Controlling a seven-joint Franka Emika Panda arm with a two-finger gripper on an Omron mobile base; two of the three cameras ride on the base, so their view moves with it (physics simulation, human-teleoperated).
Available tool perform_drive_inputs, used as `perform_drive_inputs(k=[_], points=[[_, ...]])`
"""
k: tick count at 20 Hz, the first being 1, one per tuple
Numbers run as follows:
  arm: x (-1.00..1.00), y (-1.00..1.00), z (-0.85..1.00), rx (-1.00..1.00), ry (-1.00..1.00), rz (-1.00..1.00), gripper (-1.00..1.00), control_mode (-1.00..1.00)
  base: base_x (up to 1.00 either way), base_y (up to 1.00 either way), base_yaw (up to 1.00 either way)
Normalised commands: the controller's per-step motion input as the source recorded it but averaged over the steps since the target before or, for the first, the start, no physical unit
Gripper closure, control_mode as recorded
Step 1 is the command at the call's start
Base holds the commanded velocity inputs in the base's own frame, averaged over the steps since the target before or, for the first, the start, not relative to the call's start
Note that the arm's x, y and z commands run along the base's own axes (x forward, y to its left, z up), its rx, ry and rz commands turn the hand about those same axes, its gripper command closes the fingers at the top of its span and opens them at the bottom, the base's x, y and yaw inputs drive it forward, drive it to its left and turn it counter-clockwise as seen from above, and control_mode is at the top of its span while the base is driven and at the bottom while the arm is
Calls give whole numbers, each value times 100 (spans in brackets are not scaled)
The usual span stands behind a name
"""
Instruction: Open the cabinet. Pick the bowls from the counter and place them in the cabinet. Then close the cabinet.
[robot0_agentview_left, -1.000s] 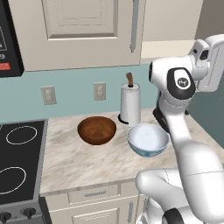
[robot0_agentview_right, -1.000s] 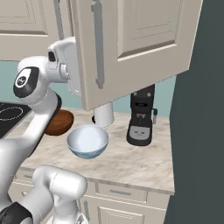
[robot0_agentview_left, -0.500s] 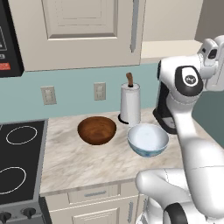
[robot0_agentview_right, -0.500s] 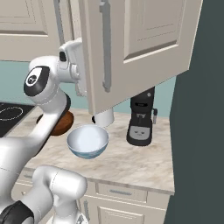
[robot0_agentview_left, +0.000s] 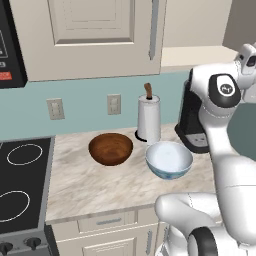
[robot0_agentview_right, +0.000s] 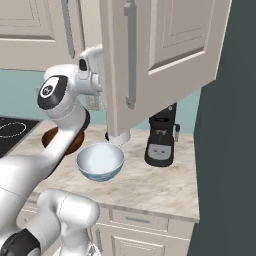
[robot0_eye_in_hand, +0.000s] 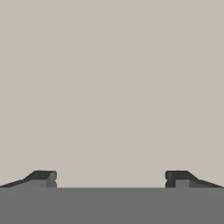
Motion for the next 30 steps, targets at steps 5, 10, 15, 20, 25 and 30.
perform_drive_inputs(k=[5, 10, 15, 20, 25, 30], points=[[0, -22, -2, -1, 0, -1, -100, -100, 0, 0, 0], [0, -12, -4, 0, 0, 0, -100, -100, 0, 0, 0], [0, -4, -8, 0, 0, 0, -100, -100, 0, 0, 0], [0, 0, -15, 0, 0, 0, -100, -100, 0, 0, 0], [0, 0, -15, 0, -2, 0, -100, -100, 0, 0, 0], [0, 15, 0, 1, -9, 0, -100, -100, 0, 0, 0]])
